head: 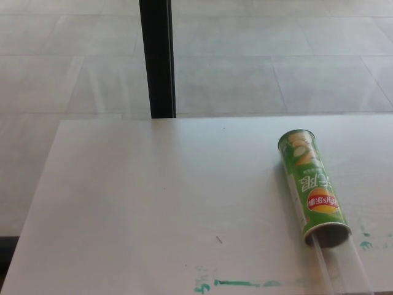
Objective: Use the right hand as a fist to push the chips tray inside its container kept in the middle of the desk
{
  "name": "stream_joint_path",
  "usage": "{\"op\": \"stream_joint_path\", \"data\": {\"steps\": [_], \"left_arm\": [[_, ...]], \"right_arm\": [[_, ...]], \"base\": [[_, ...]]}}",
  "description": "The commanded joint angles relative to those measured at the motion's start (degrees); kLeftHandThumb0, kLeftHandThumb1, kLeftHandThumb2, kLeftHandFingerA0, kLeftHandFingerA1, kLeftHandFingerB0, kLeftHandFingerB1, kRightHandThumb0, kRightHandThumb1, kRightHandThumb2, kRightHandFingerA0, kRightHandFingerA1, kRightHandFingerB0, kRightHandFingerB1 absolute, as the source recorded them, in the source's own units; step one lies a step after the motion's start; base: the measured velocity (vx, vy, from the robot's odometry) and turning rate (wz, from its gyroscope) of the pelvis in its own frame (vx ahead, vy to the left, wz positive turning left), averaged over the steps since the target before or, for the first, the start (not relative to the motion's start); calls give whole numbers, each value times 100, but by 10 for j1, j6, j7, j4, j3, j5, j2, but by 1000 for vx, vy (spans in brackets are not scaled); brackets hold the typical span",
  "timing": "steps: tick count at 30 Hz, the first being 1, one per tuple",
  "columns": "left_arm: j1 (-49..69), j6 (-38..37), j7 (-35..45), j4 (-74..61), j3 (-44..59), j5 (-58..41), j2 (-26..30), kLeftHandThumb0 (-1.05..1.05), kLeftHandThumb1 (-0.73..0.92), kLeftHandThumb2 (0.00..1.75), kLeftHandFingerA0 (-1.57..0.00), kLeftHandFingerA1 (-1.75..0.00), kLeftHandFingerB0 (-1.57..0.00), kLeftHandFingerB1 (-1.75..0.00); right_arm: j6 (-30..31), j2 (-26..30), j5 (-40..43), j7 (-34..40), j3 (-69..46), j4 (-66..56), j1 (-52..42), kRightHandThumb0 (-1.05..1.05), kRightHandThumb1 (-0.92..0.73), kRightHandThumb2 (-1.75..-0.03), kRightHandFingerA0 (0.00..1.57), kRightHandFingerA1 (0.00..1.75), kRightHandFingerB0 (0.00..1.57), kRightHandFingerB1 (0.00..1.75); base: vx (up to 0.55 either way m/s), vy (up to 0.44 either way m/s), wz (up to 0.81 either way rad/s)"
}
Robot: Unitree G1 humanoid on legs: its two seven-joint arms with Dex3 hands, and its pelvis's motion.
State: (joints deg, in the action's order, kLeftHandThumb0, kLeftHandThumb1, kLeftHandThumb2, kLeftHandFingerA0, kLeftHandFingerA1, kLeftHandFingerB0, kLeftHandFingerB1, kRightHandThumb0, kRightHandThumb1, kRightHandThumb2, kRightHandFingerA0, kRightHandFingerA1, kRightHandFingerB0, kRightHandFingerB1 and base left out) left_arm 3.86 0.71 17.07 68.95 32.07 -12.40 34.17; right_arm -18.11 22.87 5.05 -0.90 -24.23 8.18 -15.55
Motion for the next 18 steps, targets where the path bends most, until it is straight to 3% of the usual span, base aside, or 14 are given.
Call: {"op": "stream_joint_path", "data": {"steps": [1, 10, 18], "left_arm": [[6, 9, 7, -2, 1, -13, 14, -22, 63, 138, -43, -85, -26, -74], [1, 17, 10, 2, 9, -22, 16, -21, 66, 139, -41, -84, -25, -74], [4, 7, 5, 5, 5, -15, 19, -22, 65, 139, -46, -87, -30, -77]], "right_arm": [[35, -20, 62, -82, 101, -327, -124, -53, -75, -63, 72, 58, 44, 39], [12, -8, 36, -110, 154, -384, -171, -50, -76, -63, 70, 64, 47, 39], [-37, 42, 18, -160, 155, -402, -211, -51, -76, -63, 71, 60, 44, 38]], "base": [[0, 0, 0], [0, 0, 0], [0, 0, 0]]}}
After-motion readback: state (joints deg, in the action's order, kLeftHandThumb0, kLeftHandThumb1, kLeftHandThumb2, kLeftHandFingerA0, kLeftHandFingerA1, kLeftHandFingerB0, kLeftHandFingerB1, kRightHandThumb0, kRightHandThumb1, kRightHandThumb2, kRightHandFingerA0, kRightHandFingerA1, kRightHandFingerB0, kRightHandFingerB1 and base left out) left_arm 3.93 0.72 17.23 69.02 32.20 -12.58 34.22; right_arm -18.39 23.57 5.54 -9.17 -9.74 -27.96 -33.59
